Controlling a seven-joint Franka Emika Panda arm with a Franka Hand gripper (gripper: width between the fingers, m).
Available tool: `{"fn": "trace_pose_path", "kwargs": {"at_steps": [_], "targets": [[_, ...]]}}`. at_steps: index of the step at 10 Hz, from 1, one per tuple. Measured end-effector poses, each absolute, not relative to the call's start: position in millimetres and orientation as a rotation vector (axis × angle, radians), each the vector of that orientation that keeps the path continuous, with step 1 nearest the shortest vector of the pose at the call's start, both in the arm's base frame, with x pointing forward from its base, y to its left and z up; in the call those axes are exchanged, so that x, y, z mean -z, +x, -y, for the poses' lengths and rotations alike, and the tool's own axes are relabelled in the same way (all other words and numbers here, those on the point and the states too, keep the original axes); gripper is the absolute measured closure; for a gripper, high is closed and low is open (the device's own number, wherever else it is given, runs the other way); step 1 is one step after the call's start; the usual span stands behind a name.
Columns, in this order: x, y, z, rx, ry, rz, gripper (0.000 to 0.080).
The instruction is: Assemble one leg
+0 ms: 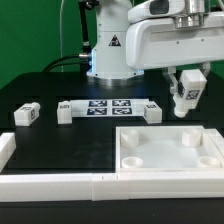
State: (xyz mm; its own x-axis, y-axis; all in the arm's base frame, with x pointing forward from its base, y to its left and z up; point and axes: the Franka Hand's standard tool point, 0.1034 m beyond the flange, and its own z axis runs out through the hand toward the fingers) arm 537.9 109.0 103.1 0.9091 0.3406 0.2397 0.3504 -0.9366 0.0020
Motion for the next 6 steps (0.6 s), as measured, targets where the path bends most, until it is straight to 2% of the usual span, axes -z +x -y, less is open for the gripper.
{"fn": "trace_pose_path", "kwargs": {"at_steps": [2,6], "targets": [[-106.7,576.0,-110.5,0.377,-3.018,0.600,0.0511],[-108.8,583.4,-110.1,0.447,-3.009,0.619,0.0511]]}}
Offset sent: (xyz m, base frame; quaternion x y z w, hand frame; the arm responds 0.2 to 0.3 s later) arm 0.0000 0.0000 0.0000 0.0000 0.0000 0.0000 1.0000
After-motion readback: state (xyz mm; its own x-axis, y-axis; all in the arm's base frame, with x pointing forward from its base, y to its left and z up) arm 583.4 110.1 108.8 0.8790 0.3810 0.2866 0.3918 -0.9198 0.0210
